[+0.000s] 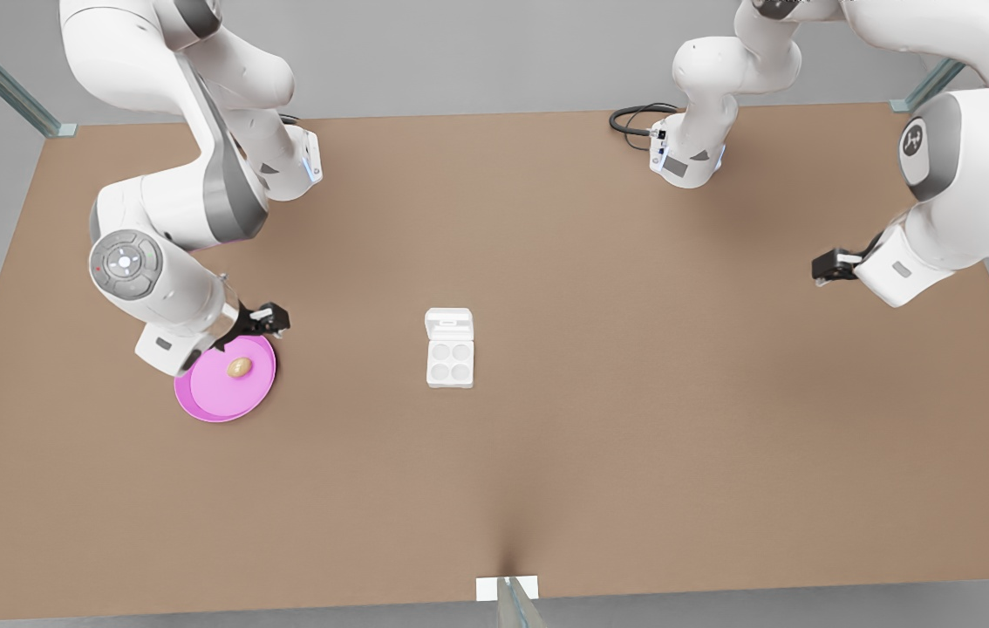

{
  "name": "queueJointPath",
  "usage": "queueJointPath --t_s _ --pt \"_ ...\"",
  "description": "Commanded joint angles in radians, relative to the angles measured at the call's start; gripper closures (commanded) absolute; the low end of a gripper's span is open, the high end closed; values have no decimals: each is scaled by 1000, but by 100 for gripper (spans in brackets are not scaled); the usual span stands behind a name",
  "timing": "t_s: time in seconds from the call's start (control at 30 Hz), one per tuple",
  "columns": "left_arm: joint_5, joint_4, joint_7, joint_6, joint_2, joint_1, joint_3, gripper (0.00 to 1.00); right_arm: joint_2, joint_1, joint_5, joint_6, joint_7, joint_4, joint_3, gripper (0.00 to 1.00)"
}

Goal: Pack egg into the box and close the box lid

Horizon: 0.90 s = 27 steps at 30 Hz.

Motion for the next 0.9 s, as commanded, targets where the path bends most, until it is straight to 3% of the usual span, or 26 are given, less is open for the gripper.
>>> queueJointPath --t_s 0.0,0.1,0.2,0.33,0.43,0.47,0.53,0.7,0.77,0.87 --pt "4 0 47 67 4 5 2 0 0 -6 -18 43 60 2 1 0" --pt "4 0 47 65 4 2 0 0 54 -10 -32 43 53 4 1 0" --pt "4 -1 47 67 5 2 0 0 152 -104 -22 44 48 1 1 0" --pt "4 -1 47 68 11 2 0 0 172 -211 -28 44 -15 -53 1 0" --pt "6 -1 47 68 11 2 0 0 147 -257 -71 247 -16 -239 7 0" --pt "6 -6 47 68 13 2 0 0 100 -282 -75 408 -18 -367 7 0" --pt "6 -6 47 73 17 1 0 0 100 -285 -127 576 -19 -440 9 0" --pt "6 -6 47 71 17 1 0 0 137 -315 -169 756 -90 -458 9 0" --pt "6 -6 47 71 17 1 0 0 143 -342 -170 934 -130 -547 9 0" --pt "6 -6 47 71 17 -1 0 0 183 -349 -169 955 -159 -561 10 0"
